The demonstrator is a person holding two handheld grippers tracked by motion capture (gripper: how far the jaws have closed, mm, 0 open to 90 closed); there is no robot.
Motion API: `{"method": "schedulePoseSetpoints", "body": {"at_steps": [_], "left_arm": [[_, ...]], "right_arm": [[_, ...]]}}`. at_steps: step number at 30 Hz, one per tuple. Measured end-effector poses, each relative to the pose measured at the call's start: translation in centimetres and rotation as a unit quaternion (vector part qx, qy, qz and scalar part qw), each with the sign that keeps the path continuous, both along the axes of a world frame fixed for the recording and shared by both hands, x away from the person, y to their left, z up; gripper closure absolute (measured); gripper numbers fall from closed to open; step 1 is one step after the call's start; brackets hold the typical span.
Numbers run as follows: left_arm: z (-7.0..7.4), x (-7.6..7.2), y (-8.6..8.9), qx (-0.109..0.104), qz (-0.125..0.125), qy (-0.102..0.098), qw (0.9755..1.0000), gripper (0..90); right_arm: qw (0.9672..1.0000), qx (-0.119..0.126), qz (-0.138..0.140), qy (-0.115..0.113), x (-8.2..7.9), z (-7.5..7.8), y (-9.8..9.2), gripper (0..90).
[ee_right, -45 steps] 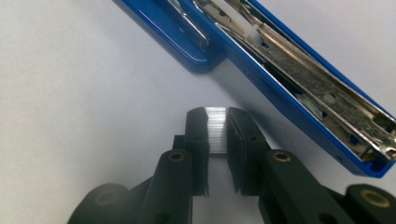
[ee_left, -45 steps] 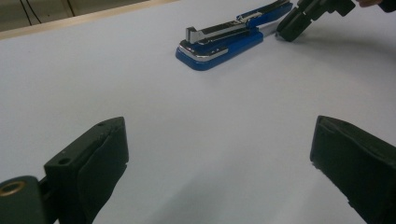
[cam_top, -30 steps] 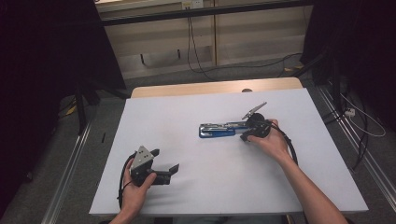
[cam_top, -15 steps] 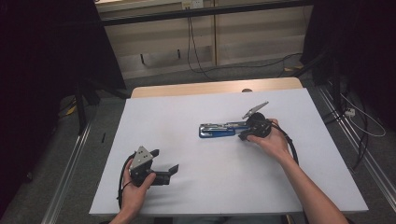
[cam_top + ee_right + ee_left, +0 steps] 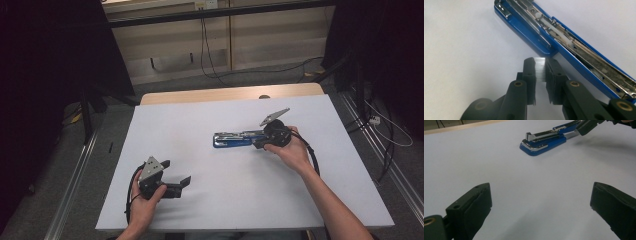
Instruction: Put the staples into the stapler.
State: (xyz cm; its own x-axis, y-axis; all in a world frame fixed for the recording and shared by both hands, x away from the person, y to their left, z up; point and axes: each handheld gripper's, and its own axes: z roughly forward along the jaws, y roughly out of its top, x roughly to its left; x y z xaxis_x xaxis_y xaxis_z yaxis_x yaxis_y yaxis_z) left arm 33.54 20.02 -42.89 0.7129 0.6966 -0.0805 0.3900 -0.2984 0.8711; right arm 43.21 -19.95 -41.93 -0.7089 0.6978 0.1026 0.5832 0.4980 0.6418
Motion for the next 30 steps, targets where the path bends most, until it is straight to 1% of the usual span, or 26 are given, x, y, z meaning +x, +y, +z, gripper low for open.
{"method": "schedulePoseSetpoints", "body": {"at_steps": [2,4,6,10,15,18,20,28,30], "left_arm": [[0.0,0.0,0.0,0.000,0.000,-0.001,1.0000,4.0],[0.0,0.0,0.0,0.000,0.000,0.001,1.0000,4.0],[0.0,0.0,0.0,-0.001,-0.001,0.003,1.0000,4.0],[-0.1,0.1,0.0,0.005,-0.002,0.003,1.0000,4.0],[-0.1,0.1,0.0,0.004,0.000,0.005,1.0000,4.0],[-0.1,0.1,0.0,0.005,-0.002,0.005,1.0000,4.0],[-0.1,0.2,0.0,0.005,-0.001,0.005,1.0000,4.0],[-0.1,0.2,-0.1,0.004,-0.001,0.006,1.0000,4.0],[-0.1,0.2,0.0,0.004,-0.002,0.005,1.0000,4.0]], "right_arm": [[1.0000,0.001,0.000,-0.001,-0.1,0.1,-0.1,79.3],[0.9999,0.012,0.000,-0.006,-0.1,0.2,-0.1,79.3],[0.9998,0.014,0.002,-0.012,-0.1,0.3,0.0,79.3],[0.9995,0.023,0.005,-0.021,-0.2,0.5,0.2,79.3],[0.9989,0.038,0.009,-0.025,-0.2,0.8,0.2,79.3],[0.9983,0.046,0.010,-0.034,-0.3,1.1,0.2,79.3],[0.9977,0.057,0.008,-0.037,-0.3,1.3,0.1,79.3],[0.9963,0.072,0.011,-0.045,-0.3,1.6,0.2,79.3],[0.9956,0.076,0.013,-0.053,-0.3,1.9,0.4,79.3]]}}
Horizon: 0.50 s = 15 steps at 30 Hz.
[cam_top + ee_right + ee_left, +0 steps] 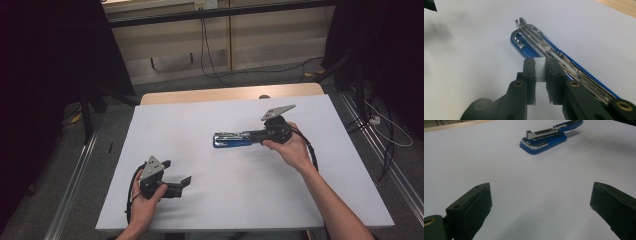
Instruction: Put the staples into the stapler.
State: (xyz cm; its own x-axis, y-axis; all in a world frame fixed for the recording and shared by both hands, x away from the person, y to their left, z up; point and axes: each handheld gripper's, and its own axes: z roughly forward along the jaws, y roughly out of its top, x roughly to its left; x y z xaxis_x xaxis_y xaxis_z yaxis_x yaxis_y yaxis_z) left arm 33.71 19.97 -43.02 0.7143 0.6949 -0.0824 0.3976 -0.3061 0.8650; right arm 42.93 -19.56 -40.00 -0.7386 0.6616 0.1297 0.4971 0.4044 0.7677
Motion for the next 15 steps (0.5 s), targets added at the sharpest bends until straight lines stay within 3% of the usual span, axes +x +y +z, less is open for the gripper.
{"method": "schedulePoseSetpoints", "body": {"at_steps": [15], "left_arm": [[0.0,0.0,0.0,-0.001,-0.001,-0.001,1.0000,4.0]], "right_arm": [[0.9997,0.015,0.009,-0.018,0.4,1.0,0.9,79.3]]}}
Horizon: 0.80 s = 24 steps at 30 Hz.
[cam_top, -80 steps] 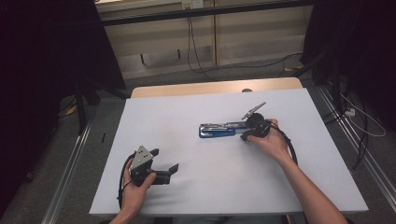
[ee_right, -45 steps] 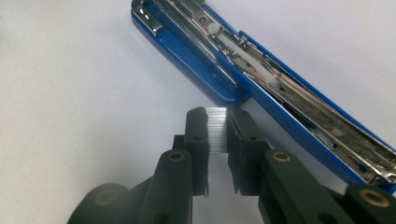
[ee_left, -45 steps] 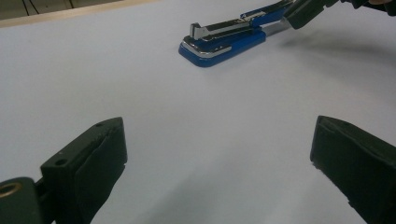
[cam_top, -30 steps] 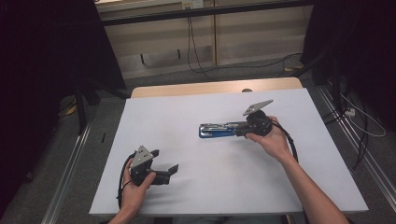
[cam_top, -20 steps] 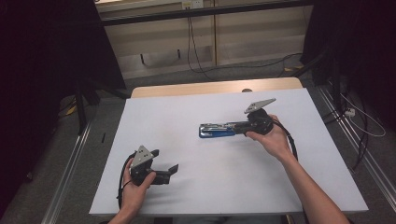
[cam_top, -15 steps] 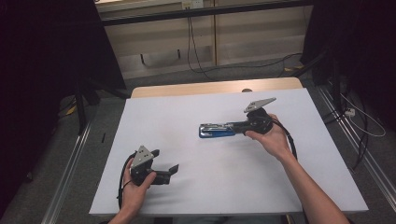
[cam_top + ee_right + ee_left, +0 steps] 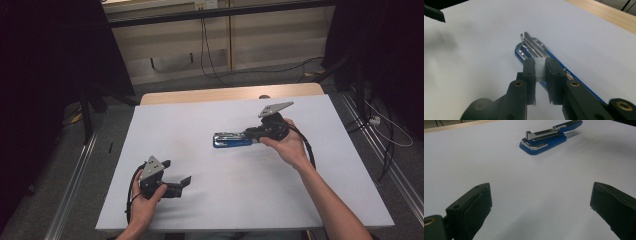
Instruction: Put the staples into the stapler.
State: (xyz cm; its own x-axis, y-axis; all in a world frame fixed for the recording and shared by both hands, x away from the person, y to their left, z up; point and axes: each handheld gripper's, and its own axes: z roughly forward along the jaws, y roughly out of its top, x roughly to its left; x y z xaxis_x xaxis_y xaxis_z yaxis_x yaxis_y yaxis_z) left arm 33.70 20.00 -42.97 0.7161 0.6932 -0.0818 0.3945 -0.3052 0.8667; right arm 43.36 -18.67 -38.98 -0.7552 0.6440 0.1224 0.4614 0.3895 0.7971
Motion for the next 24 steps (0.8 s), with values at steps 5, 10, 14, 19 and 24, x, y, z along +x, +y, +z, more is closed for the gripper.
{"method": "schedulePoseSetpoints", "body": {"at_steps": [5,10,14,19,24], "left_arm": [[0.0,0.0,0.1,0.001,0.001,-0.002,1.0000,4.0],[0.0,0.0,0.0,0.001,0.001,-0.001,1.0000,4.0],[0.0,0.0,0.0,0.001,0.000,-0.001,1.0000,4.0],[0.0,0.0,0.0,0.001,-0.002,0.000,1.0000,4.0],[0.0,0.0,0.0,0.000,0.001,0.002,1.0000,4.0]], "right_arm": [[1.0000,0.003,0.003,-0.003,0.2,0.2,0.6,79.3],[1.0000,0.003,0.005,-0.005,0.2,0.5,0.9,79.3],[1.0000,0.004,0.004,-0.008,0.4,1.0,0.9,79.3],[0.9999,0.004,0.002,-0.010,0.8,1.4,1.1,79.3],[0.9998,0.009,0.002,-0.016,1.2,1.4,1.4,79.3]]}}
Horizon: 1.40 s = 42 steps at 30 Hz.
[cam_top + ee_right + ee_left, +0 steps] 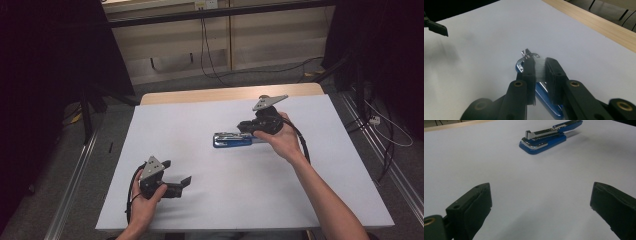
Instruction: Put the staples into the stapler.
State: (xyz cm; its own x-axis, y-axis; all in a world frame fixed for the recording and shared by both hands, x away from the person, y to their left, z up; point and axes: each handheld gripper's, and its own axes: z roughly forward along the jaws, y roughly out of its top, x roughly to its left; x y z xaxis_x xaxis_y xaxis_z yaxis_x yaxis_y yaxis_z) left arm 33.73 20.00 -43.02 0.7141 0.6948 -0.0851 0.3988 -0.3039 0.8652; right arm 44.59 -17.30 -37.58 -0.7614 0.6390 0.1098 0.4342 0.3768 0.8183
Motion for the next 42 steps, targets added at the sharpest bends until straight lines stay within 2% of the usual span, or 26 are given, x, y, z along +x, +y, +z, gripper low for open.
{"method": "schedulePoseSetpoints", "body": {"at_steps": [6,18,26,31,42], "left_arm": [[0.0,0.0,0.0,0.000,-0.001,0.000,1.0000,4.0],[0.1,0.0,0.1,-0.001,0.001,-0.001,1.0000,4.0],[0.1,0.0,0.1,-0.001,0.001,-0.002,1.0000,4.0],[0.1,0.0,0.1,-0.001,0.002,-0.001,1.0000,4.0],[0.1,0.0,0.2,-0.003,0.003,-0.001,1.0000,4.0]], "right_arm": [[0.9999,-0.015,0.002,0.003,0.5,0.2,0.5,79.3],[0.9999,-0.014,0.003,0.000,1.5,0.6,1.7,79.3],[0.9998,-0.012,-0.003,-0.015,1.9,1.0,2.3,79.3],[0.9999,-0.006,-0.006,-0.012,2.3,0.9,2.6,79.3],[0.9999,-0.009,0.003,-0.011,3.0,1.4,3.9,79.3]]}}
